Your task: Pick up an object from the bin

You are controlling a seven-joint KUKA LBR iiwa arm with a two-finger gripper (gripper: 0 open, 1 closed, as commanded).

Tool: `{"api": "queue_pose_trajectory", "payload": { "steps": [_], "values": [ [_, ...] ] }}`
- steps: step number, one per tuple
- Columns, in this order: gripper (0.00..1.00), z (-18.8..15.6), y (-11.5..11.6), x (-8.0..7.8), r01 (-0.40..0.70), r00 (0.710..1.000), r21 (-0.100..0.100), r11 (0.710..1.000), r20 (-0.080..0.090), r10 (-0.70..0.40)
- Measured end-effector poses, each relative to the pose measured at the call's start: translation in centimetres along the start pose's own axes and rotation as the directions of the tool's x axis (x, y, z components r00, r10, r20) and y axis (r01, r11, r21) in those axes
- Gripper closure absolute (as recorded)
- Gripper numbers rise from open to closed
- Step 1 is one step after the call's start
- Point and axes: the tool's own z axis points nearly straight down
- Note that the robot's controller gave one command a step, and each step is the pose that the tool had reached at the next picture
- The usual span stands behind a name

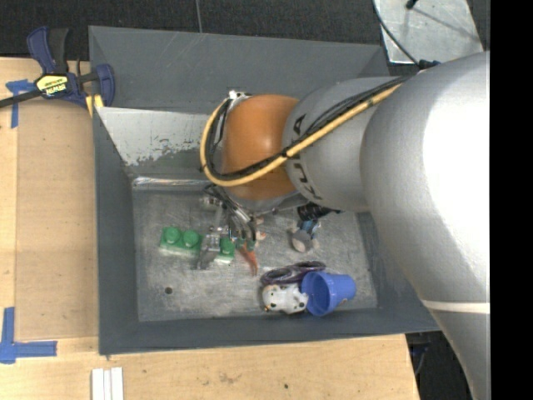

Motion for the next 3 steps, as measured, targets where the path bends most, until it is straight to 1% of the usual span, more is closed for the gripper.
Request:
{"api": "queue_pose_trajectory", "payload": {
  "steps": [1,2,3],
  "values": [
    [1.00,0.76,0.55,-0.22,-0.257,0.966,-0.009,0.966,0.015,0.257],
    [1.00,0.76,0.55,-0.22,-0.257,0.966,-0.009,0.966,0.015,0.257],
    [1.00,0.35,0.48,-0.06,-0.257,0.966,-0.004,0.966,0.006,0.257]
  ]
}}
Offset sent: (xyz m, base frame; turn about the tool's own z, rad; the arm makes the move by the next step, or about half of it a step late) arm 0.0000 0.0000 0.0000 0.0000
